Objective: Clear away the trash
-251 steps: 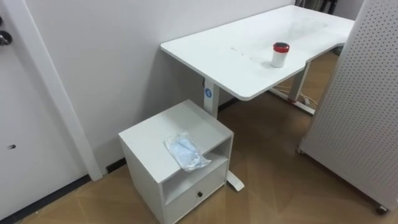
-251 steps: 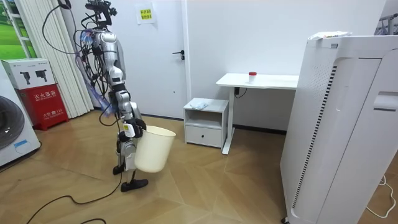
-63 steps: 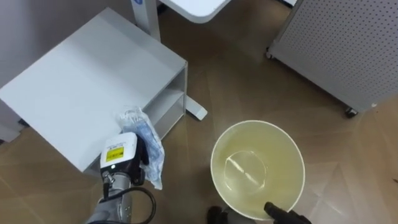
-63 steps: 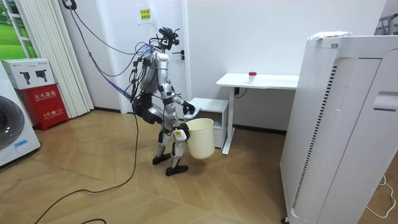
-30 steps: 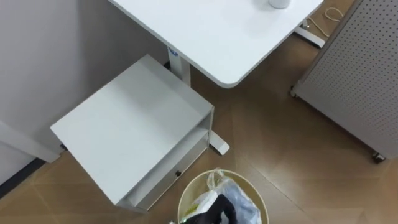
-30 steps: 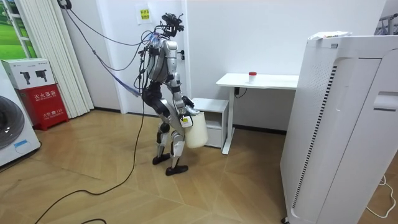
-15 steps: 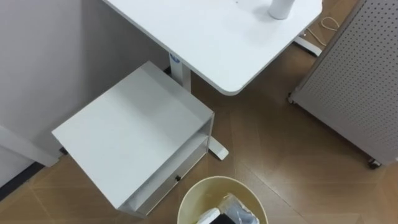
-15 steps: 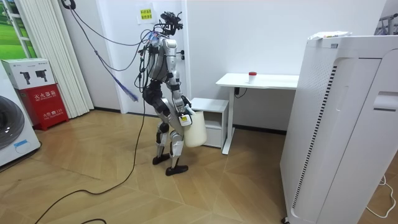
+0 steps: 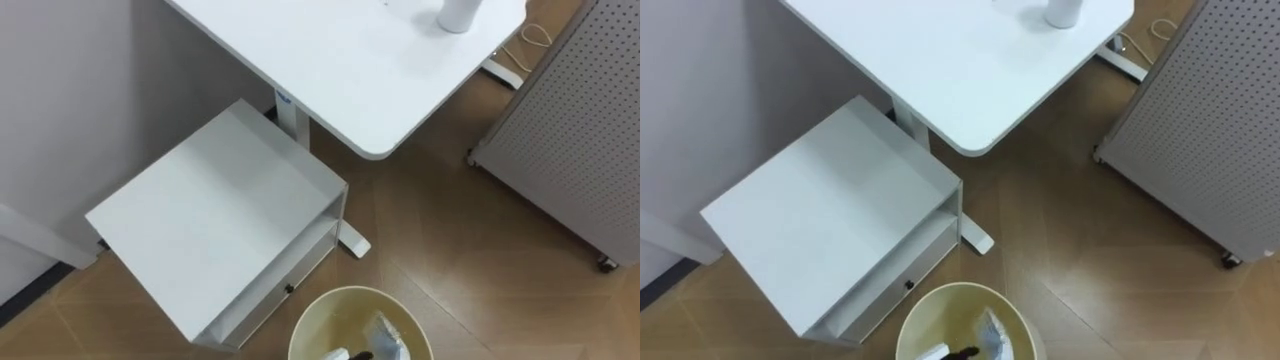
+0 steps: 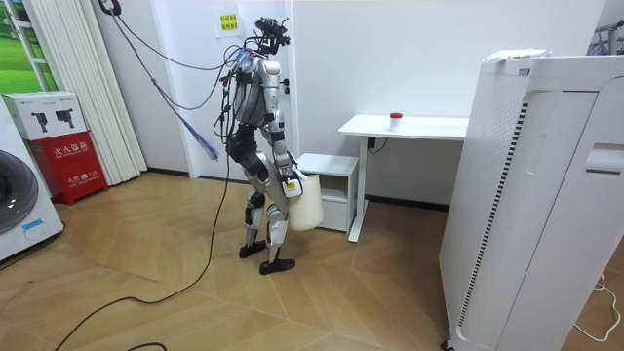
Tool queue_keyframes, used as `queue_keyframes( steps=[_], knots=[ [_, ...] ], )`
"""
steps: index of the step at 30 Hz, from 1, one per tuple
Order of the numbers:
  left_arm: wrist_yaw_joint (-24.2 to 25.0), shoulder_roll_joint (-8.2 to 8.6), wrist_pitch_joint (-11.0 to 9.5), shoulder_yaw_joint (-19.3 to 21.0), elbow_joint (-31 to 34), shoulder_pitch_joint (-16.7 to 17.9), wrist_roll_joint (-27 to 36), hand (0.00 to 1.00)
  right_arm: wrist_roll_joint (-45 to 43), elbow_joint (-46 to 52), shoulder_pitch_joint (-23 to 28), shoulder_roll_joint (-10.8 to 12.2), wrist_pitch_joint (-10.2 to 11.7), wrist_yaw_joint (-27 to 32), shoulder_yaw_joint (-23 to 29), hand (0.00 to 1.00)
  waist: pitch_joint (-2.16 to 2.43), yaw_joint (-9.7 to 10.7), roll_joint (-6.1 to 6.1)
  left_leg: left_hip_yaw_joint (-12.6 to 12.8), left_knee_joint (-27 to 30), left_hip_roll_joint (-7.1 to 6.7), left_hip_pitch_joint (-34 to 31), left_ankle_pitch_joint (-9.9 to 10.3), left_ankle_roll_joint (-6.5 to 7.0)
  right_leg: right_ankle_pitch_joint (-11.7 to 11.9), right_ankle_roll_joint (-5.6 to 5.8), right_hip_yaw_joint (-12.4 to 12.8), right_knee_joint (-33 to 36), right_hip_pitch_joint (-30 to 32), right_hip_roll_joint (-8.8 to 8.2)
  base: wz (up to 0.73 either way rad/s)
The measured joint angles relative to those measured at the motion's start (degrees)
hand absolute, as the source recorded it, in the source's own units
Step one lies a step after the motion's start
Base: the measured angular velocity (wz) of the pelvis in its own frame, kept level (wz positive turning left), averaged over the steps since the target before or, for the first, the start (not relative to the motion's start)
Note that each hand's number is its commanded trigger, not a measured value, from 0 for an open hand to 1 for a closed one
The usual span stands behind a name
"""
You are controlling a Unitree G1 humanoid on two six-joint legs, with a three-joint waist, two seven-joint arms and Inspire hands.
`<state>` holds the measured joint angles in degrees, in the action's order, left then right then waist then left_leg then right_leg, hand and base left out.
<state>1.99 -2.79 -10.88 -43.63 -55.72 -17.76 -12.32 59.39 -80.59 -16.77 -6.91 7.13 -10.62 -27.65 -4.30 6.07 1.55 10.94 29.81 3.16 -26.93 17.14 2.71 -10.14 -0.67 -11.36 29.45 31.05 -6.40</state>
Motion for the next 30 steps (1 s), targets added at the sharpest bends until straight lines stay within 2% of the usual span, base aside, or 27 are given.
queue_keyframes(
  steps=[2, 5, 9, 11, 12, 13, 14, 16, 20, 22, 27, 30],
  knots=[
    [-0.07, -1.2, 0.02, 1.48, 0.07, 0.92, -0.15, 0.0, -0.57, -0.06, 0.52, -0.37, -0.98, -0.81, 1.55, 1.0, 0.08, -0.05, 0.14, 0.32, -1.16, -0.11, 1.83, -0.14, -0.13, 0.0, 0.01, 0.18, -0.39, -1.35, 0.08, -0.04],
    [-0.53, -2.59, 0.02, 4.32, 0.51, 1.85, -0.14, 0.0, -2.41, -0.05, 1.88, -1.16, -1.03, -2.12, 2.06, 1.0, 0.16, -0.07, 0.18, 0.23, -3.62, -0.67, 4.69, -0.92, -0.43, -0.01, 0.02, 0.16, -1.7, -3.66, 0.37, 0.0],
    [-1.43, -2.7, -0.08, 7.49, 1.36, 3.41, -2.27, 0.0, -3.07, 0.12, 4.05, -1.86, -0.97, -3.3, 3.46, 1.0, 0.62, -0.07, 0.4, 0.17, -6.73, -1.07, 8.16, -2.04, -0.66, 0.25, 0.26, 0.07, -4.64, -6.85, 0.63, 0.0],
    [-1.54, -3.33, -0.38, 9.97, 5.19, 6.56, -3.57, 0.0, -2.99, 0.16, 5.78, -1.86, -0.97, -3.82, 5.31, 1.0, 1.47, -0.2, 0.19, 0.12, -8.43, -1.37, 10.76, -2.31, -0.9, 0.44, 0.39, 0.19, -6.17, -9.32, 1.23, -0.05],
    [-1.68, -3.46, -0.76, 10.64, 5.82, 7.32, -3.63, 0.0, -2.98, 0.23, 6.27, -1.92, -0.96, -4.03, 5.76, 1.0, 1.71, -0.23, 0.16, 0.13, -8.82, -1.31, 11.45, -2.32, -0.92, 0.45, 0.4, 0.18, -6.6, -10.05, 1.38, -0.09],
    [-2.25, -3.73, -1.47, 12.04, 6.66, 8.89, -4.53, 0.0, -3.08, 0.29, 7.3, -2.02, -0.93, -4.48, 6.98, 1.0, 2.18, -0.31, -0.08, 0.1, -9.91, -1.31, 13.38, -2.41, -1.08, 0.45, 0.43, 0.08, -7.34, -11.72, 1.62, -0.12],
    [-3.27, -4.73, -2.01, 12.66, 7.62, 10.61, -5.4, 0.0, -3.33, 0.35, 8.21, -2.13, -0.9, -4.56, 8.12, 1.0, 2.9, -0.31, -0.34, 0.0, -11.08, -1.28, 15.21, -2.48, -1.19, 0.46, 0.44, 0.14, -8.24, -13.31, 1.93, -0.16],
    [-4.37, -6.57, -2.17, 14.49, 9.88, 13.12, -6.35, 0.0, -4.05, 0.35, 9.21, -2.26, -0.87, -4.59, 10.41, 1.0, 3.3, -0.12, -0.73, -0.07, -12.38, -0.83, 17.7, -2.52, -1.28, 0.46, 0.43, 0.15, -9.15, -15.55, 2.37, -0.1],
    [-7.3, -8.9, -2.12, 17.67, 13.87, 16.35, -8.48, 0.0, -6.91, 0.88, 11.56, -3.2, -0.83, -4.41, 13.39, 1.0, 3.44, -0.07, -0.84, -0.19, -14.6, -0.85, 21.85, -2.67, -1.52, 0.66, 0.76, -0.43, -12.11, -20.24, 2.9, 0.04],
    [-8.73, -9.35, -2.13, 17.73, 16.01, 17.25, -8.44, 0.0, -6.97, 1.23, 12.75, -3.4, -0.83, -4.29, 13.61, 1.0, 3.43, -0.09, -0.85, -0.22, -15.12, -0.83, 23.31, -2.67, -1.53, 0.8, 0.96, -0.56, -13.03, -21.94, 3.09, 0.08],
    [-12.14, -9.39, -2.51, 20.52, 21.26, 18.72, -8.51, 0.0, -10.3, 1.8, 14.91, -3.4, -0.7, -4.3, 16.18, 1.0, 3.45, 0.1, -0.89, -0.27, -16.52, -0.71, 26.75, -2.68, -1.54, 1.21, 1.35, -0.54, -14.9, -25.68, 3.35, 0.01],
    [-13.26, -9.56, -3.05, 23.47, 25.77, 19.28, -8.19, 0.0, -11.68, 2.46, 15.8, -3.13, -0.63, -4.33, 17.78, 1.0, 3.44, 0.07, -1.31, -0.19, -17.07, -0.75, 27.96, -2.68, -1.54, 1.19, 1.39, 0.17, -14.79, -26.46, 3.38, -0.05]
  ],
)
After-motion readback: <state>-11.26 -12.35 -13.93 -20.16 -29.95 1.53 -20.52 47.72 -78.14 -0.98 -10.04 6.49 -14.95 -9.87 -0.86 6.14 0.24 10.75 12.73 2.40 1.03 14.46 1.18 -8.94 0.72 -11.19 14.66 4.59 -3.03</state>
